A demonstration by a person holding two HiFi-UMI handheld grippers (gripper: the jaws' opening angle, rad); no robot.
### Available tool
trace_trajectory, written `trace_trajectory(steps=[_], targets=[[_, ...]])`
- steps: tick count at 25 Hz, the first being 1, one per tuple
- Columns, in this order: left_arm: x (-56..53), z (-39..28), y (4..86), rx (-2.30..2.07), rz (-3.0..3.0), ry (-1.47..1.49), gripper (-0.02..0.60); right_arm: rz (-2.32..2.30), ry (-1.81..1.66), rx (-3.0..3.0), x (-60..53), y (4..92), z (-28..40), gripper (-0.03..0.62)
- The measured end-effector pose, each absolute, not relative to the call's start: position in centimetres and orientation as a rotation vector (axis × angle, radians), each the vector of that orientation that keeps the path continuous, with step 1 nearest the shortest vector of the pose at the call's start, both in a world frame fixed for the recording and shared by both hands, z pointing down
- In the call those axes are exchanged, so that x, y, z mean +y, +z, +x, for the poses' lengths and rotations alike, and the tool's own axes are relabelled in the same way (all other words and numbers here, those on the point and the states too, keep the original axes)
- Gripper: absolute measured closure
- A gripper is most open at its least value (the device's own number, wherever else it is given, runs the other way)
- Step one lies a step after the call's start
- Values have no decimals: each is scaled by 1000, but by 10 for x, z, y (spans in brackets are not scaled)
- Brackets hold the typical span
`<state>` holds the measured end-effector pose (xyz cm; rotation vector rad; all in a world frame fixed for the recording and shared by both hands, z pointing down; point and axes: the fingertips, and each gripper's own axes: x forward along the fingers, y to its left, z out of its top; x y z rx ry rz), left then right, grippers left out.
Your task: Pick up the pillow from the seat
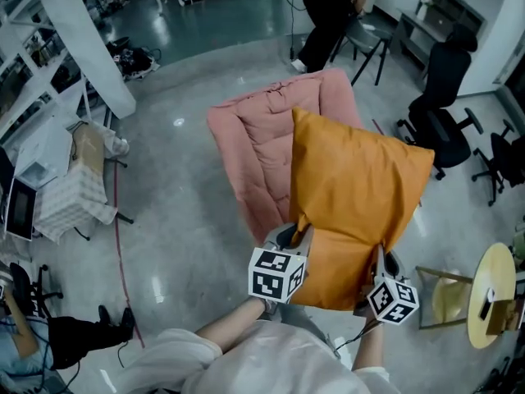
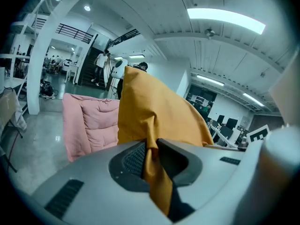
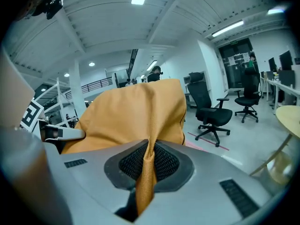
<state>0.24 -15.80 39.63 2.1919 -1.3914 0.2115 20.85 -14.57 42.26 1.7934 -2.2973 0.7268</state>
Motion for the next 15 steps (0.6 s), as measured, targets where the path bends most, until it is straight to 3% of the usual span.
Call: trace_trajectory(steps=[15], targets=[[-74, 41, 389, -1123, 2325, 186, 522, 2067, 695, -2085, -12, 404, 244, 554]])
